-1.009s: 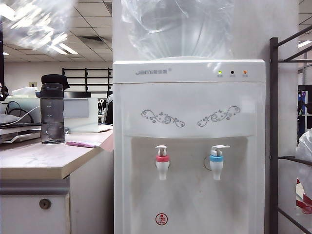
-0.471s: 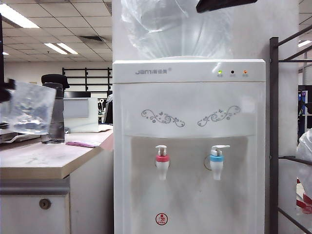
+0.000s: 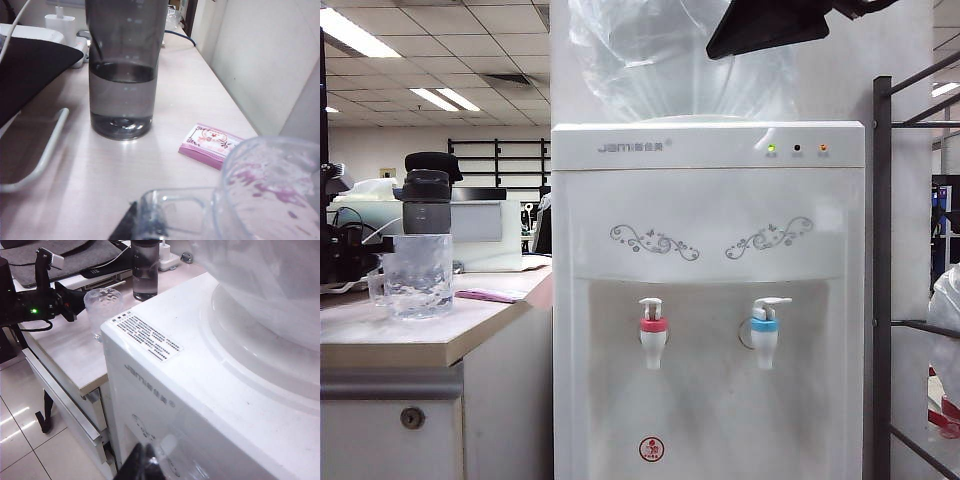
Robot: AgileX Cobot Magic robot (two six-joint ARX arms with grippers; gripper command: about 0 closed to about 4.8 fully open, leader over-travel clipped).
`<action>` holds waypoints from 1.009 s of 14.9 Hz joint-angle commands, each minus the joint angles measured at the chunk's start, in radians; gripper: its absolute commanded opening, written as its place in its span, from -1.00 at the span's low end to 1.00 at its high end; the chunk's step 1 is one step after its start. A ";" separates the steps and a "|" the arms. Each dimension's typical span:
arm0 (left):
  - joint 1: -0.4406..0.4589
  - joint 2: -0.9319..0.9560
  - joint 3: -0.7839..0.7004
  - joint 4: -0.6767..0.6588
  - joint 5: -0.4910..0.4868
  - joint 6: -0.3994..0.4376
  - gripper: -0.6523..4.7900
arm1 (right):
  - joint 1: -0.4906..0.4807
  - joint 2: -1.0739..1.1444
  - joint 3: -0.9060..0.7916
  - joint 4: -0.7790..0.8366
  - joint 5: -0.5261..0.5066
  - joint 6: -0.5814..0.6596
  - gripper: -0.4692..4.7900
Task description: Pick up the plastic mug from the left desk, go to the hot water outlet of the water dispenser, press the vertical switch to get some water, then put the mug back on the desk.
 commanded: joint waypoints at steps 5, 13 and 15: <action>0.001 -0.018 -0.007 -0.021 0.053 -0.134 1.00 | 0.000 -0.006 0.005 0.013 -0.006 0.003 -0.84; 0.010 -1.102 -0.597 -0.158 0.382 -0.300 -0.78 | 0.001 -0.248 0.005 -0.188 -0.014 0.035 -0.84; 0.010 -1.401 -0.597 -0.377 0.352 -0.317 -0.78 | 0.000 -0.410 -0.028 -0.290 0.002 0.041 -0.84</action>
